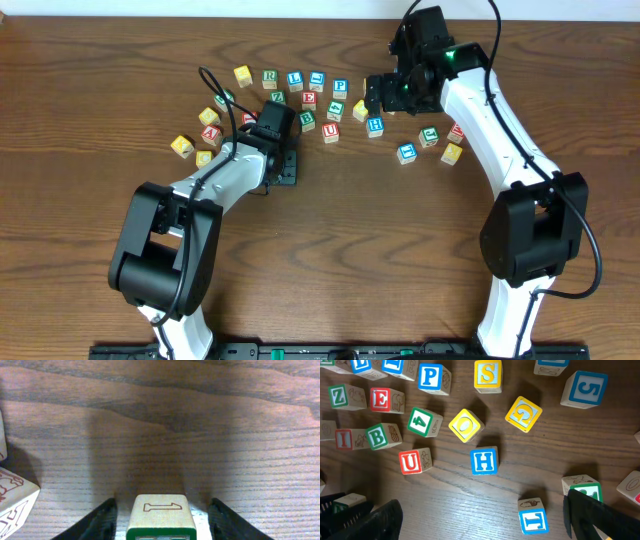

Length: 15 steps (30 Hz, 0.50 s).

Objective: Spell out NEURIPS
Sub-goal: 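Lower the held green N block onto the table in front of the arc, then open the left gripper and raise it back toward the left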

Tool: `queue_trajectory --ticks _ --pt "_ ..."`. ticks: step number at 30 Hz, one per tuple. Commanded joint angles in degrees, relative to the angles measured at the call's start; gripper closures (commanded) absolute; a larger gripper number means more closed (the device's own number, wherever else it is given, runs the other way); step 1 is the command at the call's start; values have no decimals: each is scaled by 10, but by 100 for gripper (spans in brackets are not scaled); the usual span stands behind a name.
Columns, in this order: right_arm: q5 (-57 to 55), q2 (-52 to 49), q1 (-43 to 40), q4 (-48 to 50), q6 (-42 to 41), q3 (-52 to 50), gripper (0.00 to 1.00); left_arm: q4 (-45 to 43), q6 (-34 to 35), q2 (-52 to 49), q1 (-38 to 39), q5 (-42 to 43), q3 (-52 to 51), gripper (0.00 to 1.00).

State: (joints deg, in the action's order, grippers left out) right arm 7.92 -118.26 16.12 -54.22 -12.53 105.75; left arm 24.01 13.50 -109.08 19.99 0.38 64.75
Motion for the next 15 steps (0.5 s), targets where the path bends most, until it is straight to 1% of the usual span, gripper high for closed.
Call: queue_trajectory --ticks 1,8,15 --pt "-3 0 5 0 2 3 1 7 -2 7 -1 5 17 40" --pt "-3 0 5 0 2 3 1 36 -46 54 -1 4 56 39" --pt "-3 0 5 0 2 3 1 91 -49 113 -6 4 112 39"
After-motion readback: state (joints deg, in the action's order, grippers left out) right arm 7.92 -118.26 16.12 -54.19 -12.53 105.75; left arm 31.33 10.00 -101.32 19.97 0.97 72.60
